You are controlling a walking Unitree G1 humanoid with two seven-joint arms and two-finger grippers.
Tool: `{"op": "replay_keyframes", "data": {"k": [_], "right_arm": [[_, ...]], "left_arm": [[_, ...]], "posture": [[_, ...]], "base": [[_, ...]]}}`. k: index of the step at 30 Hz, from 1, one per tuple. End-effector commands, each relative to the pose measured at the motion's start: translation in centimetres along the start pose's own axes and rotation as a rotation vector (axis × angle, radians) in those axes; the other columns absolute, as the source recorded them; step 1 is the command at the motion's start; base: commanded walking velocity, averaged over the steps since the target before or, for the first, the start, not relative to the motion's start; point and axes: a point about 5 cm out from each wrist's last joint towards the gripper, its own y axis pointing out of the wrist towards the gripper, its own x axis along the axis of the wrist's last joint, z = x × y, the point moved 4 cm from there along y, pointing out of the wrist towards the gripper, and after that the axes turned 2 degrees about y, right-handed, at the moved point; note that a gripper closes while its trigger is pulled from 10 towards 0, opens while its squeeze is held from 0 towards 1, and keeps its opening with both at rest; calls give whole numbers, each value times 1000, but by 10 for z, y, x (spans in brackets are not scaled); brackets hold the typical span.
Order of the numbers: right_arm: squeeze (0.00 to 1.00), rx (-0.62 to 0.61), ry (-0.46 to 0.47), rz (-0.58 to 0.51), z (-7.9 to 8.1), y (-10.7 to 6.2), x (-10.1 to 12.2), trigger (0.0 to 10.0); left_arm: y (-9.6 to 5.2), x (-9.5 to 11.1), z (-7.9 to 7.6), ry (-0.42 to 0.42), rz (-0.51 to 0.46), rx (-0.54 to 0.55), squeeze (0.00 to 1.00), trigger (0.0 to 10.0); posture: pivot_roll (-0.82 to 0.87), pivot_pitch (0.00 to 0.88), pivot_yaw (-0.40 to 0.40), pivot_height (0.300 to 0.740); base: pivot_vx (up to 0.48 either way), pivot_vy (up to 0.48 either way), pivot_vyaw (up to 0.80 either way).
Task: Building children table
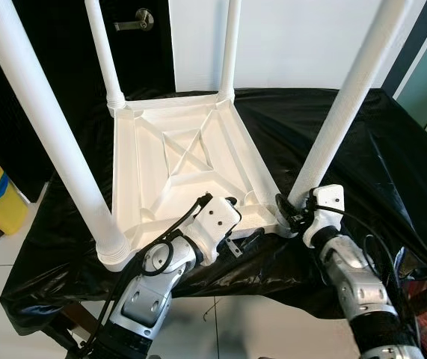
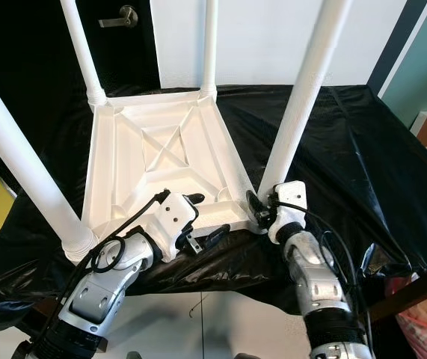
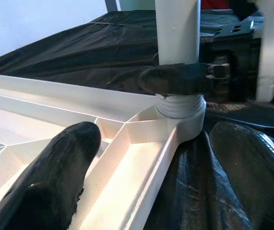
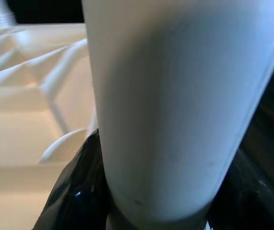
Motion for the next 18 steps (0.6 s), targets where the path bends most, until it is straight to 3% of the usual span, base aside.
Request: {"op": "replay_keyframes", "data": {"k": [1, 5, 8, 18], "right_arm": [[0, -109, 7, 64, -8, -5, -16, 10000], [0, -144, 24, 63, -3, -5, -17, 10000], [0, -140, 37, 60, 10, -5, -18, 10000], [0, -142, 26, 57, 12, -6, -15, 10000]], "left_arm": [[1, 0, 0, 3, 6, 17, 0, 10000], [1, 0, 0, 4, 6, 16, 0, 10000], [2, 0, 1, 5, 5, 18, 0, 10000], [1, 0, 0, 5, 5, 23, 0, 10000]], "posture": [[-4, 0, -51, 740], [-2, 0, -52, 740], [0, 0, -54, 740], [5, 0, -61, 740]], "base": [[0, 0, 0], [0, 0, 0], [0, 0, 0], [0, 0, 0]]}}
